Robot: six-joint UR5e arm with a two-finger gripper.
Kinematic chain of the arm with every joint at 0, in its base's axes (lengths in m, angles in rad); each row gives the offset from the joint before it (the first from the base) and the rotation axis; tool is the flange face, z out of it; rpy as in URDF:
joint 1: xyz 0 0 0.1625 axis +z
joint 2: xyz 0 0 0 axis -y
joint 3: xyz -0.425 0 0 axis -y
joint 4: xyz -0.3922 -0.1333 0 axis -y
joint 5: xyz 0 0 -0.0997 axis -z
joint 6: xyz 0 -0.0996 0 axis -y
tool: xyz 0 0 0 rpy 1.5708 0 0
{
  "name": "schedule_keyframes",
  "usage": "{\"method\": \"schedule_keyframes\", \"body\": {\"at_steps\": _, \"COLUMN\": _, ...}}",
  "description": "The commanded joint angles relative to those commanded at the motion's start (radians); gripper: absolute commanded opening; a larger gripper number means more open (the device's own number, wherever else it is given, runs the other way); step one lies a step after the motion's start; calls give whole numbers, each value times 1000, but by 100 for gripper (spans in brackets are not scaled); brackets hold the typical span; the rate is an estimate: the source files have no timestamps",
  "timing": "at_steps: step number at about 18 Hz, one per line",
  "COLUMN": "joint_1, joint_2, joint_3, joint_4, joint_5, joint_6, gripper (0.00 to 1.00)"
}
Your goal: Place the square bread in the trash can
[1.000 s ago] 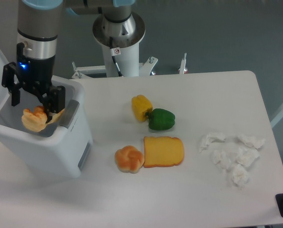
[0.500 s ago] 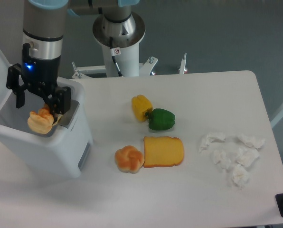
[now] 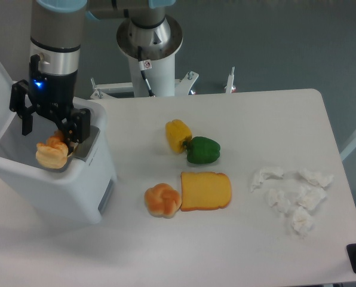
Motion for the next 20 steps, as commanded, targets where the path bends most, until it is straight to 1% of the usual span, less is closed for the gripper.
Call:
{"method": "schedule_keyframes", "body": {"at_steps": 6, "joint_1": -3, "joint_2": 2, "joint_3": -6, "joint_4": -2, "joint_5": 0, "joint_6": -2, "gripper": 100}}
{"method": "schedule_keyframes", "body": {"at_steps": 10, "joint_1": -2, "joint_2": 23, "joint_3": -5, "joint_4": -8, "joint_5": -3, "joint_6": 9, "gripper": 100}}
{"method": "schedule_keyframes", "body": {"at_steps": 13, "joint_1": 8, "joint_2": 29, "joint_3": 12, "joint_4": -5, "joint_5": -6, "joint_6": 9, "gripper": 100}}
{"method": "schedule_keyframes", "body": {"at_steps": 18, "joint_1": 78, "joint_2": 63, "joint_3": 35, "joint_4": 0, "joint_5": -11, "joint_6": 14, "gripper": 100}}
{"method": "schedule_keyframes", "body": {"at_steps": 20, "joint_1": 97, "joint_2": 64, "joint_3": 43, "joint_4": 3, "joint_5": -3, "joint_6": 56, "gripper": 100}}
